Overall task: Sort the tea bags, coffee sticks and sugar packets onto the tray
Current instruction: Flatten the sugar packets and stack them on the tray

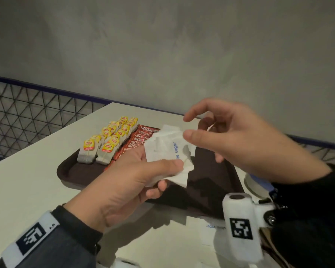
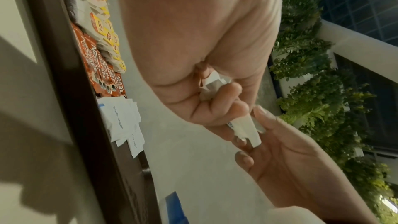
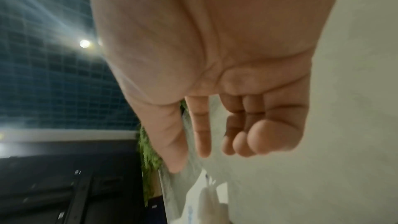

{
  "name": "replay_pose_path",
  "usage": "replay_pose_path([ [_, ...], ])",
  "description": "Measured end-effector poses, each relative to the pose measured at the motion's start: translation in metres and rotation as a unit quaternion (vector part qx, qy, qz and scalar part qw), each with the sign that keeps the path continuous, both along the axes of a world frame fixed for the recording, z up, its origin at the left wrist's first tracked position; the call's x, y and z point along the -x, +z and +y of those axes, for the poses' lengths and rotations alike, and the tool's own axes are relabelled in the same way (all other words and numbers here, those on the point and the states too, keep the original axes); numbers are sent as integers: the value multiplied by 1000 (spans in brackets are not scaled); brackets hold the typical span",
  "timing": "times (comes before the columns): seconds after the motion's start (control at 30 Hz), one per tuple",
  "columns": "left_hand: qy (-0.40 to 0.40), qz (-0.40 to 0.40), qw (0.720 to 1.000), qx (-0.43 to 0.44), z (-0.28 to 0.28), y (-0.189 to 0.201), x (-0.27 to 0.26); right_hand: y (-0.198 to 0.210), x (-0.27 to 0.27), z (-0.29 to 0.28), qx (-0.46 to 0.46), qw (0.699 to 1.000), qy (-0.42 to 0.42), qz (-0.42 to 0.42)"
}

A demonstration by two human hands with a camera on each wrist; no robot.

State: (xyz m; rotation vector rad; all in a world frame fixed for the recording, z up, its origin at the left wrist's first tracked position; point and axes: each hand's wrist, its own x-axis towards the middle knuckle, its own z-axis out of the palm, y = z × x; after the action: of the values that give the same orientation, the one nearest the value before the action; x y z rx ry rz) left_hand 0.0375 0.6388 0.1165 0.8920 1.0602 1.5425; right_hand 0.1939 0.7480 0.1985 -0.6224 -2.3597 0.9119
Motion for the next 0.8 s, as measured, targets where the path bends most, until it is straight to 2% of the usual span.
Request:
replay_pose_path([
  [0.1,-4,25,1000,0,0,-1,-4,-6,5,-1,-44,997,17,-63],
  [0.27,7,33,999,-7,2,-4,-7,-14,11,6,-26,998,37,-41],
  [0.57,29,-57,998,7,5,1,-7,-16,12,13,18,999,-32,-14],
  [0.8,51,-47,997,-20,5,0,-6,-16,10,16,72,992,-87,-59],
])
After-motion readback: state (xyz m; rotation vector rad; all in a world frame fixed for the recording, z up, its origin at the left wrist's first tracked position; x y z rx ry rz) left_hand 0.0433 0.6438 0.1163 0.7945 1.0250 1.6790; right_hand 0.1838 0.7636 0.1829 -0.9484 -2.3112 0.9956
